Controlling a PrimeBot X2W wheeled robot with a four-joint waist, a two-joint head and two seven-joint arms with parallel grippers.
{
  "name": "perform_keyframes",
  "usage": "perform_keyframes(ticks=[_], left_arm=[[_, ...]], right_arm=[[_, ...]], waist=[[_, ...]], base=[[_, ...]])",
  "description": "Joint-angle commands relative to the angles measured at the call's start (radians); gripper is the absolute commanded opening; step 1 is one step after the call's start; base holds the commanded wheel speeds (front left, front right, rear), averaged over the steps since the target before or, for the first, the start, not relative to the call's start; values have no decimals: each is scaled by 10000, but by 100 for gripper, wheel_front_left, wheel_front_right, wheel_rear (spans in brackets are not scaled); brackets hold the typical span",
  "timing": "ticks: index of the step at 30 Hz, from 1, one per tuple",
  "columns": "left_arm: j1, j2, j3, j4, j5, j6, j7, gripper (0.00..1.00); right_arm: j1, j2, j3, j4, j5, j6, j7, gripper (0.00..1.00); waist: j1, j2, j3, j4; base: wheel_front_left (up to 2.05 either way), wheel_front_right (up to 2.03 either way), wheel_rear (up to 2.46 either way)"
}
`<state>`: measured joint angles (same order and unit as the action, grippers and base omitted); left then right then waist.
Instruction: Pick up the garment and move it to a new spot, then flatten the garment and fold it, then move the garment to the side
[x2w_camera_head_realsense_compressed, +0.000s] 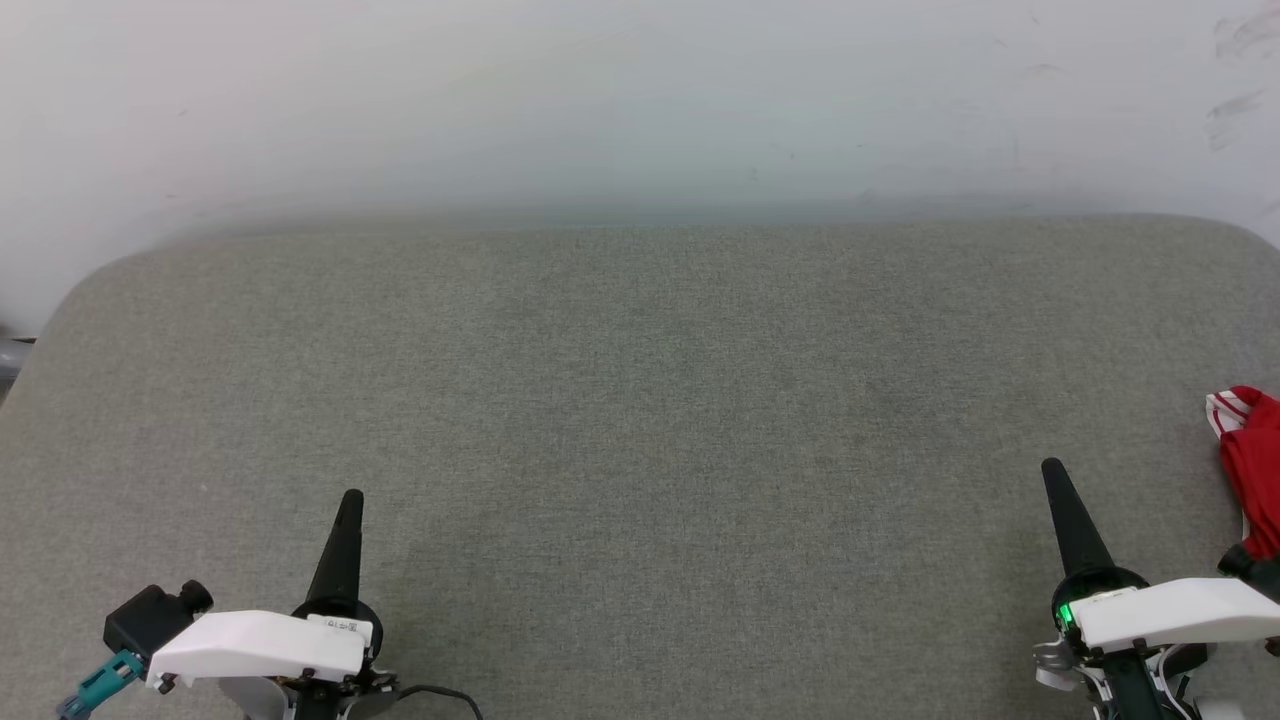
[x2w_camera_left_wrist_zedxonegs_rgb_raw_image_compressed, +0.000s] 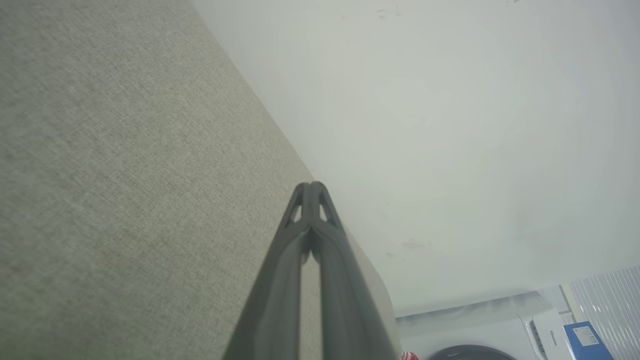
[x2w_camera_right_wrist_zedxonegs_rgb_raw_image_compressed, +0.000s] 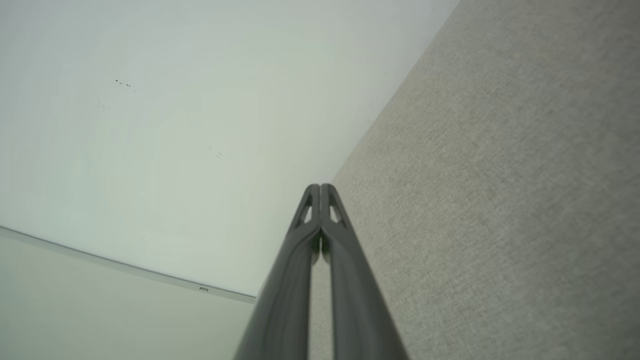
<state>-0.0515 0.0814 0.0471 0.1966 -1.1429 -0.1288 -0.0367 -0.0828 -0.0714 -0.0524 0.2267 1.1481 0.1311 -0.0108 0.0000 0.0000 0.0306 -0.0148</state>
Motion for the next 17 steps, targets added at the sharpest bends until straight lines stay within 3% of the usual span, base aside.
perform_keyframes(ticks=[1,17], left_arm=[[-258,-22,65,-40,-239,-19,77,0],[-374,-68,181,124,-1743,-22,485,0]], right_arm=[[-253,28,-43,-58,252,-3,49,0],[-294,72,-207,20,1692,-3,425,0]], waist=[[0,0,-6,3],[0,0,-78,42]], base=[[0,0,0],[0,0,0]])
